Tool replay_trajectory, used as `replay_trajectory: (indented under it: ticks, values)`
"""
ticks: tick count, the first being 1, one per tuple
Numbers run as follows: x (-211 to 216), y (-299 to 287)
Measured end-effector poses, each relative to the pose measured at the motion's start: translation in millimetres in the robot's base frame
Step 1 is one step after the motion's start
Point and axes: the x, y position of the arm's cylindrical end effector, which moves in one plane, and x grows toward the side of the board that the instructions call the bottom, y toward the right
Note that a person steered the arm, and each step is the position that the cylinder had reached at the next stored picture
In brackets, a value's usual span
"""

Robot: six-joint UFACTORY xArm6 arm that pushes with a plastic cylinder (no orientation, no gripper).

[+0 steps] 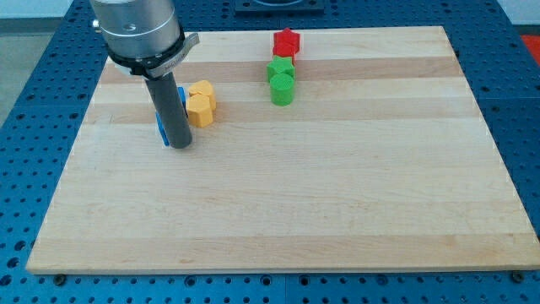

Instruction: Push the triangle slightly to right

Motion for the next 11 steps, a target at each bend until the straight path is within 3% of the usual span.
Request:
replay_trajectory:
  ticks: [1, 4, 11]
  values:
    - [19.5, -11.6]
    - [18.9, -62.5]
    - [-22.3, -3.6]
